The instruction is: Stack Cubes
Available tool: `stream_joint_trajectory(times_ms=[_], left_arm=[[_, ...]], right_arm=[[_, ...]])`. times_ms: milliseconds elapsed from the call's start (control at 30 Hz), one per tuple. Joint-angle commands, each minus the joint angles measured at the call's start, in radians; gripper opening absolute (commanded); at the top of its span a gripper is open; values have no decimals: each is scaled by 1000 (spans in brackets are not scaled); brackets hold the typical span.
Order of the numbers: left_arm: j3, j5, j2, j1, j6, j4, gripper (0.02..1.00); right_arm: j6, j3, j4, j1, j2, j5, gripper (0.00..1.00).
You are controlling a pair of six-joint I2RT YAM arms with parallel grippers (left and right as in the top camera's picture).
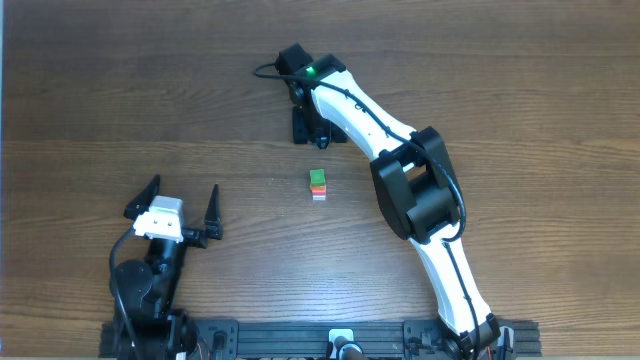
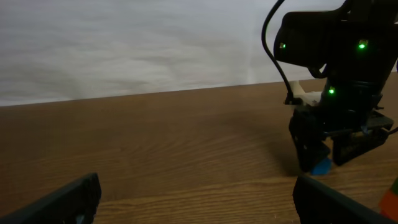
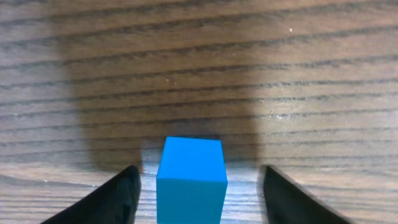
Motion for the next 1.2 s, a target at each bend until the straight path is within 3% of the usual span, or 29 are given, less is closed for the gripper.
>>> stream_joint_trajectory(times_ms=[33,400,800,1200], left_arm=[[-4,10,-4,5,14,-3,1000],[-4,10,-4,5,14,-3,1000],[-4,10,-4,5,14,-3,1000],[-4,10,-4,5,14,-3,1000]], right_arm=[[0,20,5,-2,8,-3,478],[0,20,4,-2,8,-10,9],[-1,57,-50,0,-49,-9,12],[-4,61,-159,29,-288,13,12]])
